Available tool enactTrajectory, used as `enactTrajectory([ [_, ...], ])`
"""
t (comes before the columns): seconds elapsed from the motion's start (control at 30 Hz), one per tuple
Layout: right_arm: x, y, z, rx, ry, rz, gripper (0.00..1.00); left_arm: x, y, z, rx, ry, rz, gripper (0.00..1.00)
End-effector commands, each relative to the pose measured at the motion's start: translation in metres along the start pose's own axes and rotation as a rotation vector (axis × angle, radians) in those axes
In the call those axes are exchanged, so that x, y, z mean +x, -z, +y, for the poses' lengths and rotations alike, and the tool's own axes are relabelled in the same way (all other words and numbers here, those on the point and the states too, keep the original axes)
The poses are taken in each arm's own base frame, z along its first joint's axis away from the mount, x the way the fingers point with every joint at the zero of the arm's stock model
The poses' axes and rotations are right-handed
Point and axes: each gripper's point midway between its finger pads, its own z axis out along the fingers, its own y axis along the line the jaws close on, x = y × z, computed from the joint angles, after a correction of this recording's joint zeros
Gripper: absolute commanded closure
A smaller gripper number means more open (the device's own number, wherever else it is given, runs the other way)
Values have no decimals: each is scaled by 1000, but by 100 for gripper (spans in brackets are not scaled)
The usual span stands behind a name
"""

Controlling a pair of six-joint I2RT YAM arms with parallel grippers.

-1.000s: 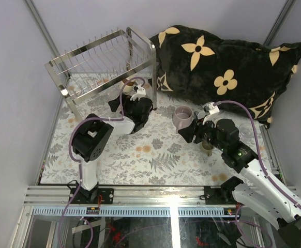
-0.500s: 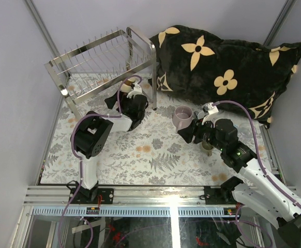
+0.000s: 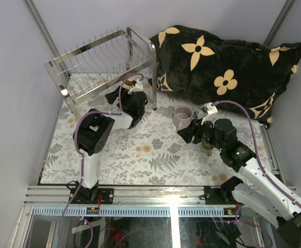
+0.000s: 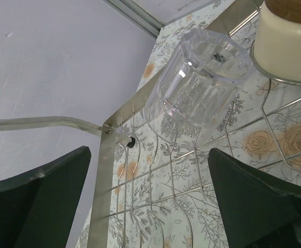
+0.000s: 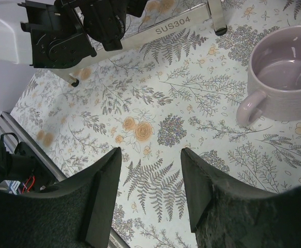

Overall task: Unload the cups from the dish rack
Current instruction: Unload the cup from the dish rack.

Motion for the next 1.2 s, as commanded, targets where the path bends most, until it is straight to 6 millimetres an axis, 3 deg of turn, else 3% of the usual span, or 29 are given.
enactTrajectory([
  [0.0,-13,-2,6,-24,8,-53,43,-14,-12,5,-18,23,-33,4],
  [0.6,-10,-4,4,-17,6,-44,43,-31,-28,-11,52,-36,-88,3],
  [1.17,-8,-8,2,-14,1,-35,43,-16,-51,-28,39,-27,-71,2],
])
